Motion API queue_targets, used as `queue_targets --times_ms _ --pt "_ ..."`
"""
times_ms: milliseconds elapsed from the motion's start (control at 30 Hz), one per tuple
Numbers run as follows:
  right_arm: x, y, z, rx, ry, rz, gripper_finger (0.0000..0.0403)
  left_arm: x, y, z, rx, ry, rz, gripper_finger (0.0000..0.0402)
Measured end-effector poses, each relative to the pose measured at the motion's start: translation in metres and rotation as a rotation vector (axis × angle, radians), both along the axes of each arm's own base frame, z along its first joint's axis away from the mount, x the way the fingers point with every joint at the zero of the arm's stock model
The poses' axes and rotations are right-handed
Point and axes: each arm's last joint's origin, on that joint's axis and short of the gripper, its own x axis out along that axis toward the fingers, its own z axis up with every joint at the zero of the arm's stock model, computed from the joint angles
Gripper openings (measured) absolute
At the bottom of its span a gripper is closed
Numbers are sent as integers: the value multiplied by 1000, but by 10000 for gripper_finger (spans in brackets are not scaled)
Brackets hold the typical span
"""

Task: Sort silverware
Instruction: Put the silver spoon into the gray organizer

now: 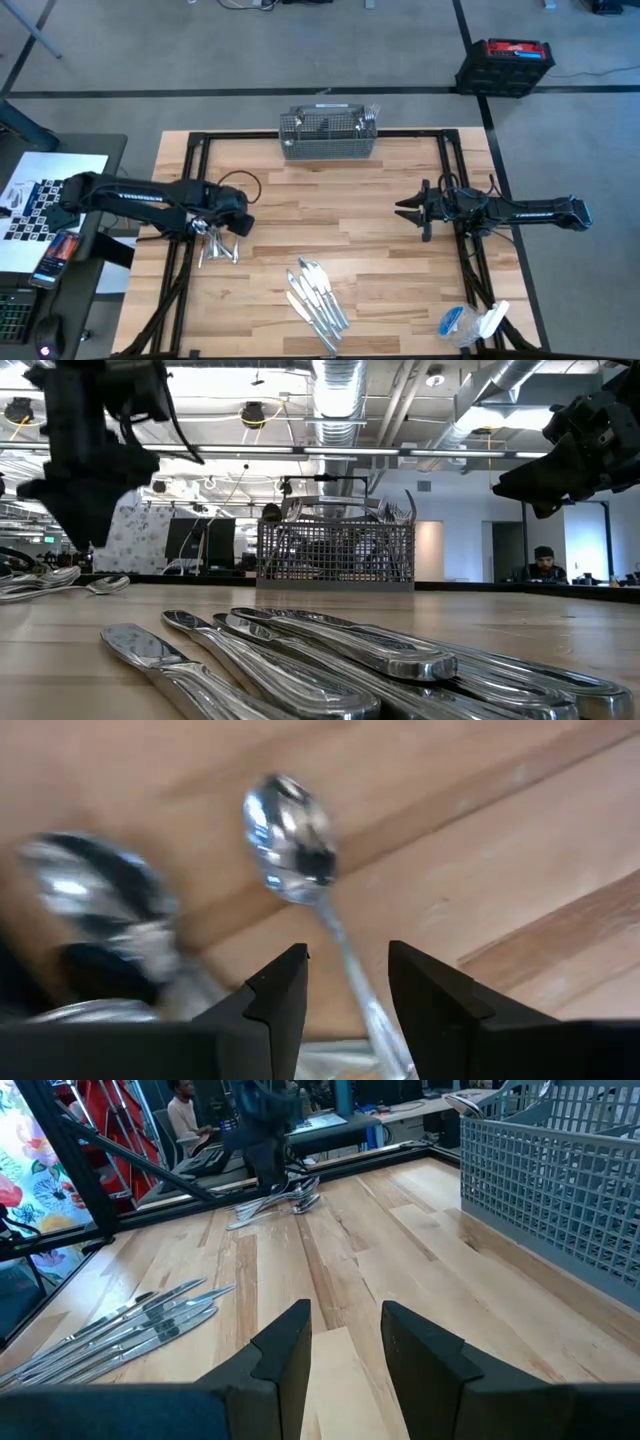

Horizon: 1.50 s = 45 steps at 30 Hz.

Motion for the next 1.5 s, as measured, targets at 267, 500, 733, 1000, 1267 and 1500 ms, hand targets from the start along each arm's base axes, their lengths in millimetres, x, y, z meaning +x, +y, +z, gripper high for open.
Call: queue_targets --times_ms 267,500,733,1000,1267,1500 --pt "0 0 0 0 0 0 112 -9 -1 -39 -44 24 47 124" --pt "0 0 0 0 -1 0 112 0 1 -55 -25 61 -1 66" --pt "0 0 0 0 0 0 112 52 11 -8 156 -240 -103 7" --pt "0 0 0 0 4 0 112 98 71 127 847 -779 -163 3" --pt "0 0 0 0 1 1 112 99 162 164 1206 -652 -109 2" --pt "0 0 0 0 0 0 112 123 216 96 1068 -476 -132 2"
